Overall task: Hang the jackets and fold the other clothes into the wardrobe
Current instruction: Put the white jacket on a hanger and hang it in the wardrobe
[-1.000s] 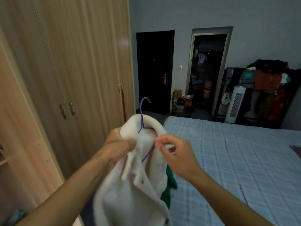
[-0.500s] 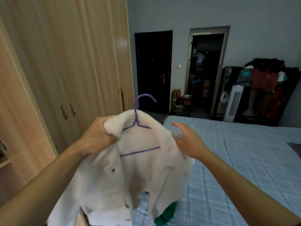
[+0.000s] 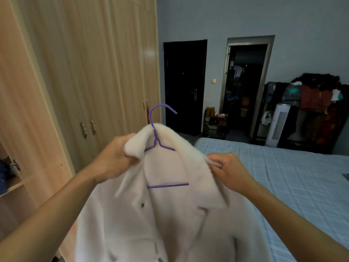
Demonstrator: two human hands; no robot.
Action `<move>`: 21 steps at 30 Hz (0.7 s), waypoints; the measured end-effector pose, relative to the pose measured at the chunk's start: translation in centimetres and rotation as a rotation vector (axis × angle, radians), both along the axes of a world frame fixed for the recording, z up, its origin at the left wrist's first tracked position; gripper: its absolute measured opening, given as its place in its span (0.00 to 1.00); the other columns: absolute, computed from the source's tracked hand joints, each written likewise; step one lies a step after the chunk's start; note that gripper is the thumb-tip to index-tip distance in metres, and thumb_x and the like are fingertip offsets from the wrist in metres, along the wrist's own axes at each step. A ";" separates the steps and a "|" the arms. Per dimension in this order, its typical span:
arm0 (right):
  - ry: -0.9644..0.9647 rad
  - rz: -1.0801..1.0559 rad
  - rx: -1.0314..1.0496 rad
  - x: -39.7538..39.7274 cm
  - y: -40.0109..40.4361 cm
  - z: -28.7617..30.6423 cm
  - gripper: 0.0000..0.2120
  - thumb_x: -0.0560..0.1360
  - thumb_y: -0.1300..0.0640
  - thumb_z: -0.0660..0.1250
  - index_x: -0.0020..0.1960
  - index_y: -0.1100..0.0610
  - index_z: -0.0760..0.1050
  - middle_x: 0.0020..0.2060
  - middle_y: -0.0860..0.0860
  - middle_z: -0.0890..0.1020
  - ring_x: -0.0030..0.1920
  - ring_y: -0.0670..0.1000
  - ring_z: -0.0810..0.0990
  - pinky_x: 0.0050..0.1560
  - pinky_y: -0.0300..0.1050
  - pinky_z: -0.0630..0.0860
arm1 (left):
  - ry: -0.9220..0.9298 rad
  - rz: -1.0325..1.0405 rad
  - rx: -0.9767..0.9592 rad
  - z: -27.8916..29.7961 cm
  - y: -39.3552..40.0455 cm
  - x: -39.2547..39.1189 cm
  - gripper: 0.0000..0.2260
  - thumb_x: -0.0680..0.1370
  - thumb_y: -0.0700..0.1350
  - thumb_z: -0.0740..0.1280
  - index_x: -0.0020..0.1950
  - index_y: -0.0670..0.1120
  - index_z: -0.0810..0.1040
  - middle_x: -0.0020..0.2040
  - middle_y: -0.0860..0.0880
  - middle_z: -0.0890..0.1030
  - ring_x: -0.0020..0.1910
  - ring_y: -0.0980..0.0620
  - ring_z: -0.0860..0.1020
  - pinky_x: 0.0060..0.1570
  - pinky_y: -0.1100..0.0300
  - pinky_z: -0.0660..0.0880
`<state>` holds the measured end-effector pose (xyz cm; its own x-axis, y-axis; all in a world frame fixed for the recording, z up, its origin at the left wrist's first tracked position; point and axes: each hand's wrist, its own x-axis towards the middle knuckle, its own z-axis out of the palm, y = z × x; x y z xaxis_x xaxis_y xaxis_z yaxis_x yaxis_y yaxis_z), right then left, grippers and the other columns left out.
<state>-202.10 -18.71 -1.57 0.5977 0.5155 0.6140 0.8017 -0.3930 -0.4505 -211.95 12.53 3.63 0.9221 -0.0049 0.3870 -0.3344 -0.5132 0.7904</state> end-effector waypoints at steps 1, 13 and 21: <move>-0.010 0.001 -0.004 -0.2 0.1 0.3 0.15 0.77 0.59 0.67 0.37 0.42 0.75 0.26 0.39 0.74 0.26 0.41 0.70 0.30 0.33 0.62 | -0.001 -0.005 -0.015 -0.1 -0.1 -0.1 0.22 0.66 0.34 0.68 0.59 0.46 0.81 0.52 0.43 0.85 0.49 0.53 0.82 0.52 0.43 0.80; -0.079 -0.001 0.034 -3.4 6.0 1.7 0.26 0.75 0.64 0.71 0.32 0.37 0.68 0.26 0.36 0.73 0.26 0.40 0.71 0.30 0.30 0.61 | -0.048 -0.014 0.026 -0.1 0.9 -2.2 0.26 0.66 0.38 0.72 0.63 0.49 0.77 0.56 0.48 0.83 0.55 0.52 0.81 0.57 0.40 0.78; 0.049 0.015 0.202 -4.1 8.9 2.2 0.09 0.75 0.65 0.71 0.41 0.53 0.84 0.30 0.48 0.82 0.29 0.48 0.76 0.30 0.44 0.69 | -0.225 0.060 0.464 -0.4 9.3 -7.7 0.40 0.70 0.65 0.73 0.78 0.61 0.59 0.73 0.63 0.70 0.70 0.59 0.71 0.67 0.49 0.72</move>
<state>-206.24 -9.85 0.68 0.6228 0.3939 0.6760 0.7818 -0.2785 -0.5579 -219.68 21.80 3.20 0.8201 -0.1731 0.5454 -0.4295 -0.8161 0.3867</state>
